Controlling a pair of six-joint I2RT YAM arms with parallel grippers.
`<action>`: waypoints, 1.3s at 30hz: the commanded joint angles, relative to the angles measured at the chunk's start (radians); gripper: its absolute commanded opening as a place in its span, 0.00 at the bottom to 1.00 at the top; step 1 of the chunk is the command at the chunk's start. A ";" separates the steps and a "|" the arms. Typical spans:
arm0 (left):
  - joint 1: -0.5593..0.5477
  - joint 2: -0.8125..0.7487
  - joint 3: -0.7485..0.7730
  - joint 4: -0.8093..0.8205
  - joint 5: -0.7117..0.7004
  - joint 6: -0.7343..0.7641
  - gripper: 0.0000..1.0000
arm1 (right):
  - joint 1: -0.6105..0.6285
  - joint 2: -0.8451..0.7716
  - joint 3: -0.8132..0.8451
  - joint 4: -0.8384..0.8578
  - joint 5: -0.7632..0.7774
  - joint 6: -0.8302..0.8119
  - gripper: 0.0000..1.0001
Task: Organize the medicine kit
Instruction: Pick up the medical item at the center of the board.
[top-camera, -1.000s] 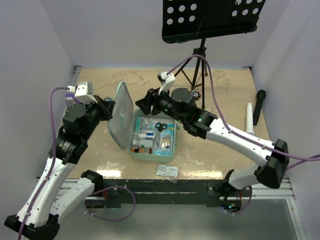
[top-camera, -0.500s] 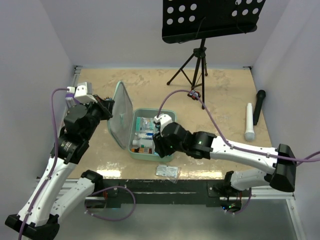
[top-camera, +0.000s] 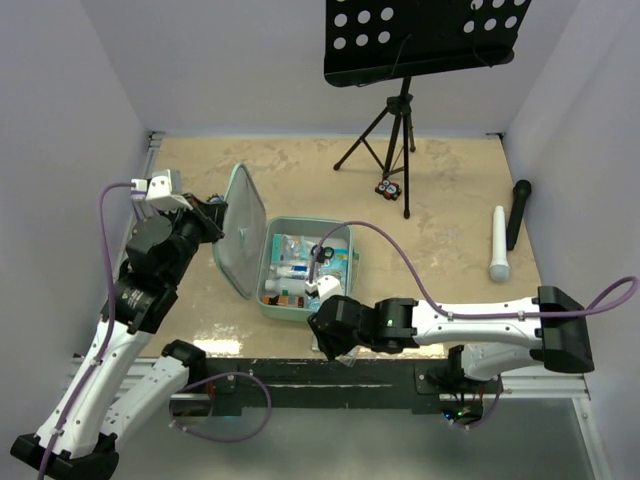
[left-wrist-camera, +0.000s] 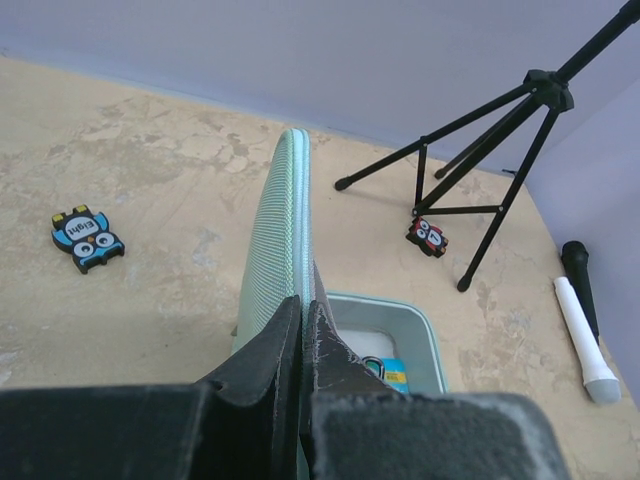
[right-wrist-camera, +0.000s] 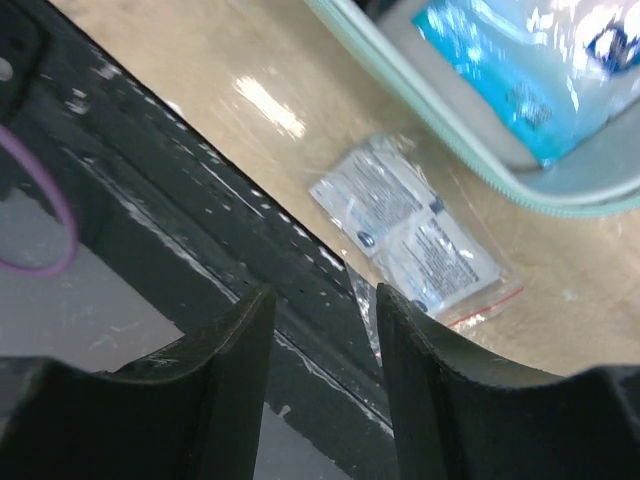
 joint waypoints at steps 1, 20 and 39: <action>0.005 -0.008 -0.028 0.008 0.004 -0.015 0.00 | 0.017 0.028 -0.084 0.027 0.069 0.142 0.48; 0.005 -0.019 -0.053 0.004 0.009 -0.001 0.00 | 0.017 0.185 -0.102 0.125 0.138 0.184 0.43; 0.005 -0.030 -0.071 0.004 0.010 -0.006 0.00 | 0.017 0.188 -0.119 0.119 0.141 0.176 0.00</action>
